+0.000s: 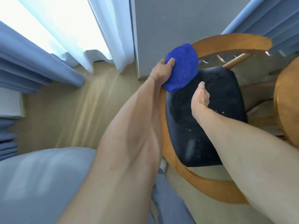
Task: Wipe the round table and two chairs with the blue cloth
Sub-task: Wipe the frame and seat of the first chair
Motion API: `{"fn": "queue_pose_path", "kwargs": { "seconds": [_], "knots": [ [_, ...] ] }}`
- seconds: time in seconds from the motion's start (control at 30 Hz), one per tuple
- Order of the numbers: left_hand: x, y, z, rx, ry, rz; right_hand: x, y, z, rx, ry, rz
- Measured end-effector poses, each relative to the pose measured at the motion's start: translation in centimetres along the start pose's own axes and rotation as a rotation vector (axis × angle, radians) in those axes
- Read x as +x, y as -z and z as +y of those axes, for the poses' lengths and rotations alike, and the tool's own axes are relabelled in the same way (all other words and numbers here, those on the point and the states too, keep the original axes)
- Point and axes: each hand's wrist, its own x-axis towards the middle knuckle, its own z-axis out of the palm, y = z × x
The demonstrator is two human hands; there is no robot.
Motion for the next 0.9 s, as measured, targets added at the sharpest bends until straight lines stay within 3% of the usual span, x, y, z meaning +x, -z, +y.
{"fn": "queue_pose_path", "kwargs": {
  "seconds": [0.2,0.5,0.9],
  "knots": [
    [-3.7,1.3,-1.6,-0.190,0.041,-0.013,-1.7,2.0,4.7,-0.134,0.033,0.087],
    [-8.2,1.9,-4.8,-0.544,0.104,-0.007,-6.1,1.0,7.2,-0.227,0.110,0.065],
    [-11.8,1.7,-6.9,-0.417,0.173,0.080,-11.1,0.2,7.3,-0.210,0.095,0.169]
  ]
}}
